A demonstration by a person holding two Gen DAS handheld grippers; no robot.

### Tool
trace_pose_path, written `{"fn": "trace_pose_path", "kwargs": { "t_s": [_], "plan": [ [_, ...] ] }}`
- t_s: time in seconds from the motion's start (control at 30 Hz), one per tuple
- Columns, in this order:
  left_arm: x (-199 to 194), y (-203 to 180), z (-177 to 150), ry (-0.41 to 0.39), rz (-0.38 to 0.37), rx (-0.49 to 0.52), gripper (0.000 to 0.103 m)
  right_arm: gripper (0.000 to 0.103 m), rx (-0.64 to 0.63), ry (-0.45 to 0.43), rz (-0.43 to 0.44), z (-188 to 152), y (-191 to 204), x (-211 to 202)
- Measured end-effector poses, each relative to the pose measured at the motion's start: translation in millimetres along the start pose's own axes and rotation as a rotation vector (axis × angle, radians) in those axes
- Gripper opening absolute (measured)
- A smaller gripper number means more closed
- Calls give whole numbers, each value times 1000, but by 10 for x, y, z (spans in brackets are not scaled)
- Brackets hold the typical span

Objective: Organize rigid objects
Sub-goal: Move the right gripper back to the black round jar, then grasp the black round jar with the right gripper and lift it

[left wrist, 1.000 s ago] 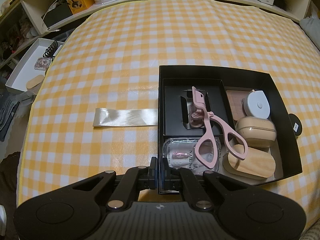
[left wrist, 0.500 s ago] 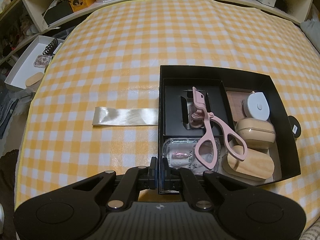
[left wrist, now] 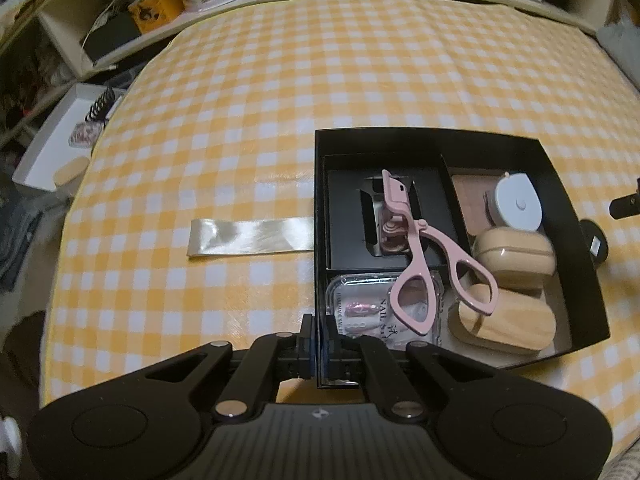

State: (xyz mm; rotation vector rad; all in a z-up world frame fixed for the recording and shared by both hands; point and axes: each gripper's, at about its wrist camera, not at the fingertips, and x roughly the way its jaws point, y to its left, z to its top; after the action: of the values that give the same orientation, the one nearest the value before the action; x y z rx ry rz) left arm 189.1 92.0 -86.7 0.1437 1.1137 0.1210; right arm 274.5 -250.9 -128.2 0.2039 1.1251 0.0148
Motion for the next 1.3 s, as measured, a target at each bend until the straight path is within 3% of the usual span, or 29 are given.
{"fn": "trace_pose_path", "kwargs": {
  "t_s": [0.37, 0.53, 0.9, 0.97, 1.03, 1.3],
  "plan": [
    [-50, -228, -26, -13, 70, 96, 6, 100, -3, 35, 58, -26, 90, 105],
    [-80, -229, -41, -13, 68, 94, 6, 89, -74, 58, 66, -90, 278, 188],
    [-83, -140, -35, 0, 39, 50, 6, 75, -263, 42, 44, -217, 676, 316],
    [-84, -136, -28, 2, 35, 43, 6, 68, -302, 33, 35, -233, 722, 320],
    [-80, -131, -21, 3, 33, 40, 6, 50, -322, 27, 32, -248, 762, 307],
    [-69, -117, -16, 3, 30, 38, 6, 50, -314, 30, -7, -232, 757, 268]
  ]
}}
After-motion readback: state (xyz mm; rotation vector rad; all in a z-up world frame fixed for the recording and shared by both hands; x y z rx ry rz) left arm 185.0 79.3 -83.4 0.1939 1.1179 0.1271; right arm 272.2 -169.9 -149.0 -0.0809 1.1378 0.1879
